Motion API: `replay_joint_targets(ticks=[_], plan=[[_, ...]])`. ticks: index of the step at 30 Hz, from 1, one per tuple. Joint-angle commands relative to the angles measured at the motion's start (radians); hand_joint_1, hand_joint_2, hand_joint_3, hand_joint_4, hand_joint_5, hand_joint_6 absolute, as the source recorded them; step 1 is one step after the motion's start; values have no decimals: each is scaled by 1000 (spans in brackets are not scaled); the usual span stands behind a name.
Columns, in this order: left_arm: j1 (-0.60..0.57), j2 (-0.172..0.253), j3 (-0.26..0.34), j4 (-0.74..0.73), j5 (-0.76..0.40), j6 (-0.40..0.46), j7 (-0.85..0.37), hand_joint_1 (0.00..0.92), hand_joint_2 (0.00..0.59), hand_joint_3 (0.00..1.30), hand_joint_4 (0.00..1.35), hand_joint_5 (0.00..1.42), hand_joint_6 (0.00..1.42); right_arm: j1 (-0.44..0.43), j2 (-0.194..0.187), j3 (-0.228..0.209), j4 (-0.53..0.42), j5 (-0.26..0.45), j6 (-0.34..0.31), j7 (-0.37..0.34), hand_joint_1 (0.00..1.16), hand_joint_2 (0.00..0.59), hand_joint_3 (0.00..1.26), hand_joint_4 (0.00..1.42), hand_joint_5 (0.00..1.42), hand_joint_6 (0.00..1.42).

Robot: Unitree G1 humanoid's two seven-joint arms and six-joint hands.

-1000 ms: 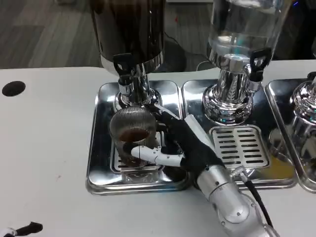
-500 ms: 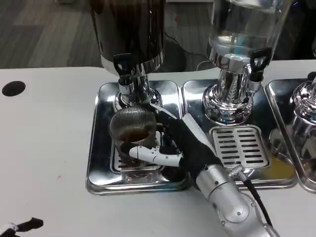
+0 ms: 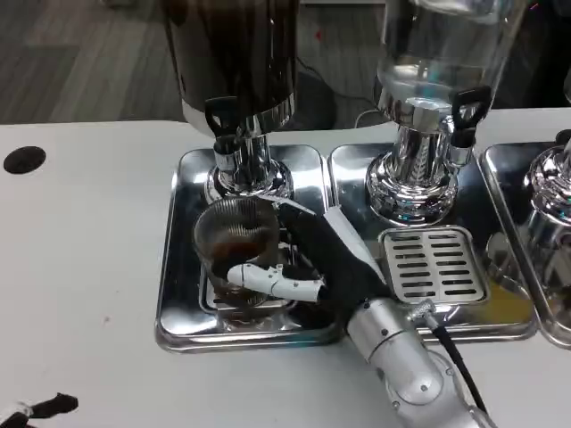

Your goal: Grasp the cup under the faucet to collect the drink, then remove the cup.

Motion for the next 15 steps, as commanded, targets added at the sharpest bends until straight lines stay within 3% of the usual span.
replay_joint_targets(ticks=[1, 15], plan=[[12, 11, 3, -1, -18, 7, -12, 7, 141, 412, 347, 425, 633, -12, 17, -2, 14, 0, -32, -20, 674, 96, 306, 307, 331, 164], [9, 22, 6, -5, -33, 12, -26, 0, 149, 423, 347, 425, 638, -8, 7, -2, 31, -3, -62, -26, 696, 88, 285, 284, 333, 161]])
